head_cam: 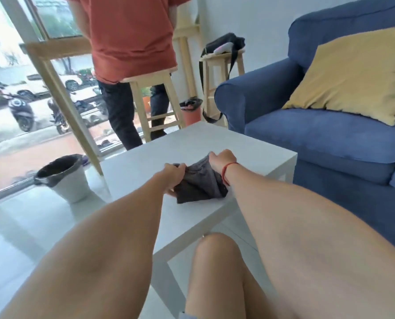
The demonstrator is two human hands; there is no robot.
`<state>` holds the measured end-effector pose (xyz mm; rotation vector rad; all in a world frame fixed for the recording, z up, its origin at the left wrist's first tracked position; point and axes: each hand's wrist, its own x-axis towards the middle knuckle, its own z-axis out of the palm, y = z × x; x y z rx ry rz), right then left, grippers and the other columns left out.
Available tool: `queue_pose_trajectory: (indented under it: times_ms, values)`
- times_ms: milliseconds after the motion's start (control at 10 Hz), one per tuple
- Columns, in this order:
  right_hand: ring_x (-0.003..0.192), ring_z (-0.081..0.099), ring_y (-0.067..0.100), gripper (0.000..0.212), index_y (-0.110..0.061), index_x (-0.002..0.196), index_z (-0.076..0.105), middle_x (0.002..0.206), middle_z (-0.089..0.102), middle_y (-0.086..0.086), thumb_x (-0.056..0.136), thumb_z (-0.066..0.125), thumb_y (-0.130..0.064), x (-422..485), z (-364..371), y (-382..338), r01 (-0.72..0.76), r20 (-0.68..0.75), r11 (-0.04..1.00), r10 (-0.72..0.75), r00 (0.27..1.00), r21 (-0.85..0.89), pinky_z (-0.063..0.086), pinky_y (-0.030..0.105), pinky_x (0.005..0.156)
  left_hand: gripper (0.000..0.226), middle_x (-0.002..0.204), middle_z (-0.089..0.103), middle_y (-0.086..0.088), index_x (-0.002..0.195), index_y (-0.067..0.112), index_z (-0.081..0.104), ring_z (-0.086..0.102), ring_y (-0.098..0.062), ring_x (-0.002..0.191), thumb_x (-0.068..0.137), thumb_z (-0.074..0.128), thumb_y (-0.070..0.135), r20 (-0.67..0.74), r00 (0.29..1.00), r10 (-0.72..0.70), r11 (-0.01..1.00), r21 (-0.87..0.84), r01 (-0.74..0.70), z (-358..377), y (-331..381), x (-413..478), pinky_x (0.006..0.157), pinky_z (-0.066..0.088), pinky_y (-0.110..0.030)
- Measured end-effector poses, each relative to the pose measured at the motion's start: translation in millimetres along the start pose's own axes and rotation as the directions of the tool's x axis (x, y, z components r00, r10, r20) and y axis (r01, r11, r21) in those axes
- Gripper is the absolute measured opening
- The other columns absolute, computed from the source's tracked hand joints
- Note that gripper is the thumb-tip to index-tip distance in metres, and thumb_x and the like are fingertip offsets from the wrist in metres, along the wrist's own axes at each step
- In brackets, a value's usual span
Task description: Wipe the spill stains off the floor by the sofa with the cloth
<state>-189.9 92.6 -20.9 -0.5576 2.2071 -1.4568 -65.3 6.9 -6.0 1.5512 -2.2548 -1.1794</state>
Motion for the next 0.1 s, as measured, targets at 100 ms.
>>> queue_pose_trajectory:
  times_ms: [100]
  values:
    - [0.104, 0.056, 0.029, 0.038, -0.012, 0.116, 0.054, 0.115, 0.057, 0.012, 0.09, 0.048, -0.039, -1.9, -6.3, -17.1, 0.054, -0.05, 0.998, -0.052, 0.997, 0.043, 0.042, 0.035, 0.095, 0.074, 0.156, 0.025, -0.02, 0.154, 0.008, 0.01, 0.032, -0.039, 0.139, 0.098, 0.032, 0.052, -0.081, 0.996, -0.033, 0.964, 0.261, 0.053, 2.5, -14.2, 7.5, 0.112, 0.033, -0.048]
